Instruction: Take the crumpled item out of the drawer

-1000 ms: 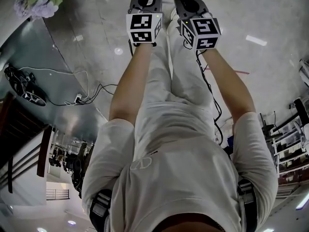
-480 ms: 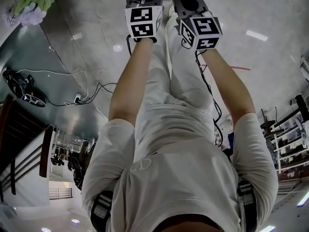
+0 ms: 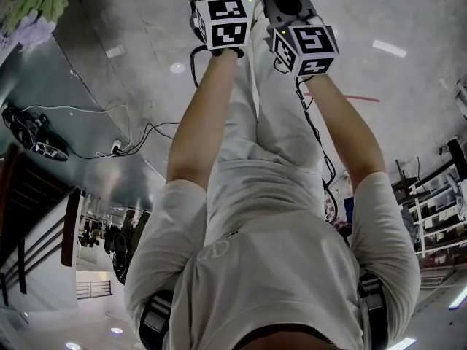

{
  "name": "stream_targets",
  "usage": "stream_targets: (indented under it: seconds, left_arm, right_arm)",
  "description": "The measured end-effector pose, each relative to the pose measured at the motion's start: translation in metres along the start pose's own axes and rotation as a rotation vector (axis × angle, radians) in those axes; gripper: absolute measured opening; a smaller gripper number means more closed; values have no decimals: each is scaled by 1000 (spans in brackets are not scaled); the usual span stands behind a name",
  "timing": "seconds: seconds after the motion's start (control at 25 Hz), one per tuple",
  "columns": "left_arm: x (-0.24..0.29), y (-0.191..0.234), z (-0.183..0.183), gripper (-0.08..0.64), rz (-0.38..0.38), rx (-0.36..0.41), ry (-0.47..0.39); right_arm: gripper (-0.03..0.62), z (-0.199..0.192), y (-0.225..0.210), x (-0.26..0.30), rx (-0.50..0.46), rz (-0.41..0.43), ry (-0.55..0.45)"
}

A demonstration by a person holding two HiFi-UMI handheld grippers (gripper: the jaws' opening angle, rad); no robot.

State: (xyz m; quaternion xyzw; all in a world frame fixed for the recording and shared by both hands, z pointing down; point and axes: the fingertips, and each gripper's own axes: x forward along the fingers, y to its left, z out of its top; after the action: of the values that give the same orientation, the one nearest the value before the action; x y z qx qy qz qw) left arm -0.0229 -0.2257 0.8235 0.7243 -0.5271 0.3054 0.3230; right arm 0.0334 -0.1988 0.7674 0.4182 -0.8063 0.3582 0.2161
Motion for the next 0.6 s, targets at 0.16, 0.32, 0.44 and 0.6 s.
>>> stream_targets:
  seconds: [0.16,0.32,0.44,0.6]
  left_arm:
    - [6,-1,3,219,14,-32,19]
    - [11,0,0,219,42,-49,56]
    - [14,2,-3,219,60,-54,92]
    - [17,9,-7,177,95,-44,127]
  right_arm:
    - [2,-3,-3,0,9,-3,-1]
    - [2,-8,-7,-1,20,-8,2]
    - [2,-12,-8,-2,25,-7,5]
    - [2,-16,-8,-1,29,-4,7]
